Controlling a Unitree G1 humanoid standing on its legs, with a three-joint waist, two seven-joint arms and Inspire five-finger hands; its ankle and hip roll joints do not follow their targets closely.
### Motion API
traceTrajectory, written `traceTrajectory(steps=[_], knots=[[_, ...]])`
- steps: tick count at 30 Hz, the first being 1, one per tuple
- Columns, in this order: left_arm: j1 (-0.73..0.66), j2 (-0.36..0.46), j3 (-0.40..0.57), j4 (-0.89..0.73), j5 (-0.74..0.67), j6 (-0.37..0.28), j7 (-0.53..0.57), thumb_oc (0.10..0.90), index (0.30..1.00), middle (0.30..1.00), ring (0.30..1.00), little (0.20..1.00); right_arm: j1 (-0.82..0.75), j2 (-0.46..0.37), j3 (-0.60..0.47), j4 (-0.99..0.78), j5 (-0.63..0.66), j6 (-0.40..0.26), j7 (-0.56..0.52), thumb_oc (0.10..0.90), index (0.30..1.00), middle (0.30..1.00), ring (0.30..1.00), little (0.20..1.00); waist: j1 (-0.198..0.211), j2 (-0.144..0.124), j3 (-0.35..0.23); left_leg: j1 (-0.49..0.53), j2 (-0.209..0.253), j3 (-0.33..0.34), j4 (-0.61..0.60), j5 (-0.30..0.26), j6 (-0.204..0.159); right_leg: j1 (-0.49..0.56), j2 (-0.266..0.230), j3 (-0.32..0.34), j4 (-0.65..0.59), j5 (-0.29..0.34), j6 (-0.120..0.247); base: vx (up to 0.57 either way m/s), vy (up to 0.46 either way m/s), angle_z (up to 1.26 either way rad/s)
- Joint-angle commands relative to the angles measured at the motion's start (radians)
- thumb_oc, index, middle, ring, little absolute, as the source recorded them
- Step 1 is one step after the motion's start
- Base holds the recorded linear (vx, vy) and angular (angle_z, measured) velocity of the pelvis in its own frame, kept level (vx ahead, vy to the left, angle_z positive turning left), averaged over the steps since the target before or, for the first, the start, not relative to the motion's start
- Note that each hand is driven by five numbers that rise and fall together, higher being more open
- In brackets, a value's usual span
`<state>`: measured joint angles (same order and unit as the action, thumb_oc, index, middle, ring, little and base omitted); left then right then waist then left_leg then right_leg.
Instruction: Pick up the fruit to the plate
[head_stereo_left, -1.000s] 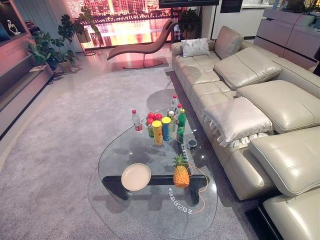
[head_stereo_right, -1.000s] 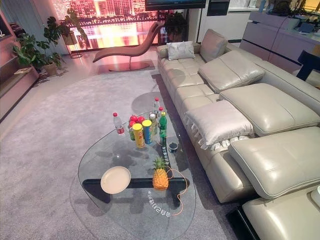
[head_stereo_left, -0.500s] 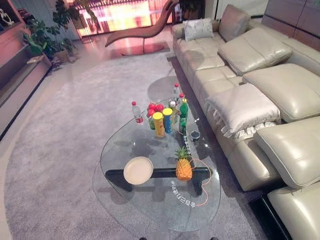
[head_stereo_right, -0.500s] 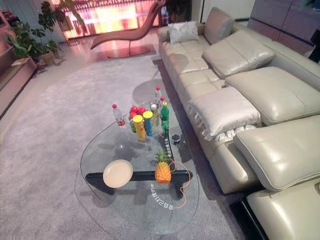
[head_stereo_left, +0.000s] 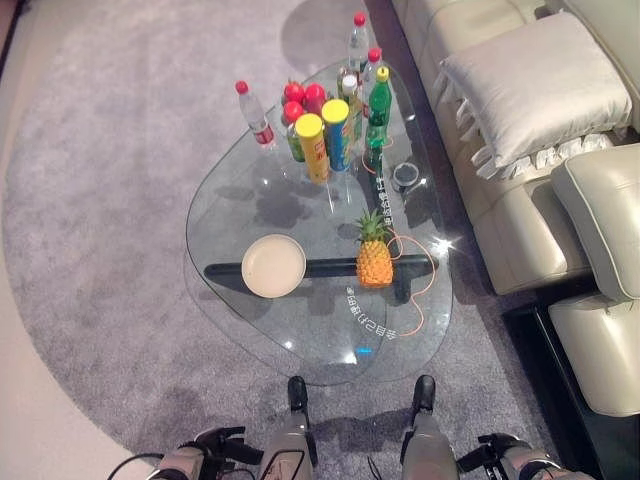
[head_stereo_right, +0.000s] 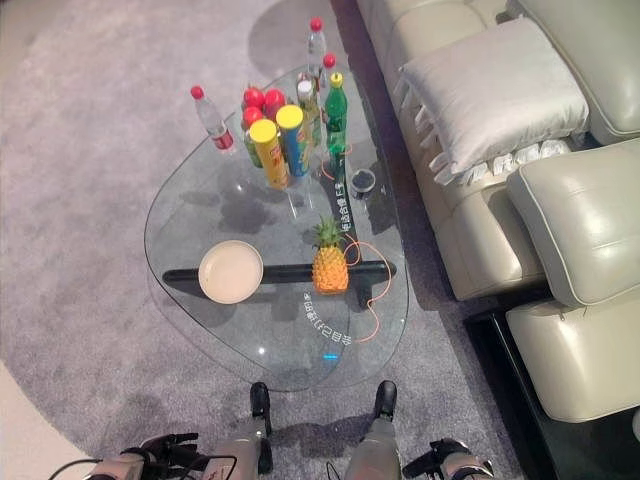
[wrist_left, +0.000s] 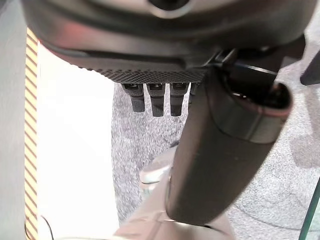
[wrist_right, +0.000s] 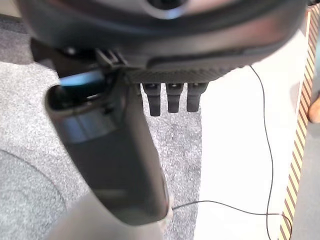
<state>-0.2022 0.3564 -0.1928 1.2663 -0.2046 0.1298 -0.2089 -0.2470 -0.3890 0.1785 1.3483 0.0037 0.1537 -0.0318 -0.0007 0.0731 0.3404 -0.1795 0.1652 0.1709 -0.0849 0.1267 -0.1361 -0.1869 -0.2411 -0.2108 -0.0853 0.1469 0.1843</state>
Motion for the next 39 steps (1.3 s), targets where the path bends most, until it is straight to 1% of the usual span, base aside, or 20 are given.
traceTrajectory(steps=[1,3,5,6,7,9,10,12,13,17,22,26,28,32,36,39], knots=[[-0.070,0.036,-0.024,0.034,-0.080,0.004,-0.019,0.800,0.900,0.900,0.900,0.900,-0.034,-0.075,0.008,0.018,0.056,-0.016,-0.040,0.800,0.900,0.900,0.900,0.900,0.014,-0.019,0.074,-0.066,0.029,-0.047,0.002,-0.022,-0.007,-0.092,-0.052,0.018,0.083,-0.043,0.013,-0.11,-0.038,0.08],[-0.111,0.051,-0.027,0.024,-0.139,-0.020,-0.014,0.800,0.900,0.900,0.900,0.900,-0.074,-0.094,0.011,0.006,0.084,-0.035,-0.050,0.800,0.900,0.900,0.900,0.900,0.014,-0.020,0.102,-0.111,0.031,-0.053,0.033,-0.022,-0.009,-0.140,-0.055,0.021,0.110,-0.042,0.010,-0.15,-0.048,0.06],[-0.150,0.063,-0.024,-0.002,-0.195,-0.047,-0.001,0.800,0.900,0.900,0.900,0.900,-0.119,-0.111,0.012,-0.018,0.110,-0.081,-0.074,0.800,0.900,0.900,0.900,0.900,0.011,-0.023,0.130,-0.167,0.032,-0.060,0.085,-0.028,-0.010,-0.193,-0.057,0.027,0.145,-0.043,0.010,-0.16,-0.061,-0.03],[-0.163,0.068,-0.025,-0.019,-0.209,-0.048,0.011,0.800,0.900,0.900,0.900,0.900,-0.136,-0.115,0.015,-0.029,0.120,-0.095,-0.085,0.800,0.900,0.900,0.900,0.900,0.009,-0.024,0.141,-0.190,0.034,-0.061,0.106,-0.030,-0.012,-0.213,-0.058,0.028,0.159,-0.043,0.010,-0.13,-0.049,-0.01],[-0.177,0.076,-0.023,-0.037,-0.236,-0.061,0.033,0.800,0.900,0.900,0.900,0.900,-0.156,-0.120,0.018,-0.050,0.137,-0.126,-0.107,0.800,0.900,0.900,0.900,0.900,0.006,-0.025,0.156,-0.221,0.032,-0.065,0.133,-0.032,-0.013,-0.243,-0.059,0.033,0.181,-0.045,0.010,-0.13,-0.035,-0.01],[-0.203,0.085,-0.015,-0.057,-0.297,-0.089,0.081,0.800,0.900,0.900,0.900,0.900,-0.190,-0.125,0.018,-0.085,0.157,-0.163,-0.152,0.800,0.900,0.900,0.900,0.900,0.001,-0.028,0.179,-0.276,0.030,-0.073,0.177,-0.035,-0.014,-0.298,-0.059,0.043,0.227,-0.051,0.011,-0.12,-0.030,-0.01],[-0.207,0.086,-0.013,-0.061,-0.306,-0.093,0.088,0.800,0.900,0.900,0.900,0.900,-0.193,-0.126,0.019,-0.092,0.157,-0.174,-0.159,0.800,0.900,0.900,0.900,0.900,0.000,-0.028,0.180,-0.290,0.029,-0.075,0.187,-0.036,-0.013,-0.311,-0.058,0.045,0.235,-0.052,0.011,-0.08,-0.026,-0.03],[-0.223,0.090,0.000,-0.085,-0.359,-0.114,0.136,0.800,0.900,0.900,0.900,0.900,-0.206,-0.128,0.021,-0.118,0.165,-0.197,-0.180,0.800,0.900,0.900,0.900,0.900,-0.002,-0.034,0.180,-0.344,0.025,-0.083,0.228,-0.042,-0.012,-0.363,-0.056,0.054,0.270,-0.060,0.009,-0.07,-0.035,-0.02],[-0.233,0.091,0.006,-0.096,-0.384,-0.131,0.162,0.800,0.900,0.900,0.900,0.900,-0.213,-0.129,0.023,-0.133,0.167,-0.220,-0.200,0.800,0.900,0.900,0.900,0.900,-0.002,-0.037,0.180,-0.383,0.021,-0.092,0.257,-0.047,-0.011,-0.400,-0.055,0.059,0.293,-0.063,0.009,-0.07,-0.054,-0.02],[-0.245,0.094,0.034,-0.121,-0.439,-0.169,0.230,0.800,0.900,0.900,0.900,0.900,-0.235,-0.128,0.030,-0.169,0.173,-0.259,-0.245,0.800,0.900,0.900,0.900,0.900,-0.001,-0.045,0.180,-0.467,0.016,-0.112,0.319,-0.061,-0.008,-0.480,-0.049,0.066,0.343,-0.072,0.006,-0.04,-0.047,0.04],[-0.254,0.096,0.065,-0.145,-0.482,-0.221,0.298,0.800,0.900,0.900,0.900,0.900,-0.266,-0.139,0.040,-0.193,0.176,-0.283,-0.284,0.800,0.900,0.900,0.900,0.900,0.004,-0.051,0.180,-0.541,0.012,-0.130,0.377,-0.077,-0.008,-0.552,-0.041,0.076,0.393,-0.085,0.000,-0.04,-0.030,0.07],[-0.272,0.101,0.073,-0.165,-0.480,-0.245,0.353,0.800,0.900,0.900,0.900,0.900,-0.286,-0.141,0.041,-0.209,0.190,-0.292,-0.311,0.800,0.900,0.900,0.900,0.900,0.008,-0.057,0.180,-0.593,0.015,-0.145,0.421,-0.087,-0.006,-0.600,-0.043,0.081,0.433,-0.091,-0.006,-0.03,-0.032,0.03],[-0.279,0.104,0.075,-0.166,-0.477,-0.259,0.367,0.800,0.900,0.900,0.900,0.900,-0.292,-0.145,0.040,-0.210,0.215,-0.308,-0.314,0.800,0.900,0.900,0.900,0.900,0.010,-0.060,0.180,-0.612,0.016,-0.152,0.439,-0.092,-0.006,-0.619,-0.045,0.083,0.445,-0.093,-0.007,-0.01,-0.038,0.02],[-0.298,0.111,0.075,-0.163,-0.486,-0.256,0.366,0.800,0.900,0.900,0.900,0.900,-0.324,-0.154,0.037,-0.209,0.254,-0.332,-0.300,0.800,0.900,0.900,0.900,0.900,0.014,-0.060,0.180,-0.641,0.017,-0.160,0.464,-0.098,-0.005,-0.648,-0.050,0.083,0.463,-0.094,-0.008,0.00,-0.007,0.01],[-0.305,0.106,0.064,-0.169,-0.477,-0.249,0.358,0.800,0.900,0.900,0.900,0.900,-0.352,-0.155,0.051,-0.238,0.280,-0.314,-0.303,0.800,0.900,0.900,0.900,0.900,0.017,-0.059,0.180,-0.657,0.018,-0.166,0.471,-0.097,-0.007,-0.664,-0.051,0.082,0.470,-0.094,-0.010,0.00,0.000,0.00],[-0.312,0.106,0.057,-0.167,-0.481,-0.243,0.350,0.800,0.900,0.900,0.900,0.900,-0.371,-0.161,0.051,-0.243,0.305,-0.318,-0.315,0.800,0.900,0.900,0.900,0.900,0.019,-0.057,0.180,-0.663,0.018,-0.168,0.466,-0.094,-0.009,-0.670,-0.051,0.079,0.471,-0.094,-0.011,0.00,0.000,0.00]])
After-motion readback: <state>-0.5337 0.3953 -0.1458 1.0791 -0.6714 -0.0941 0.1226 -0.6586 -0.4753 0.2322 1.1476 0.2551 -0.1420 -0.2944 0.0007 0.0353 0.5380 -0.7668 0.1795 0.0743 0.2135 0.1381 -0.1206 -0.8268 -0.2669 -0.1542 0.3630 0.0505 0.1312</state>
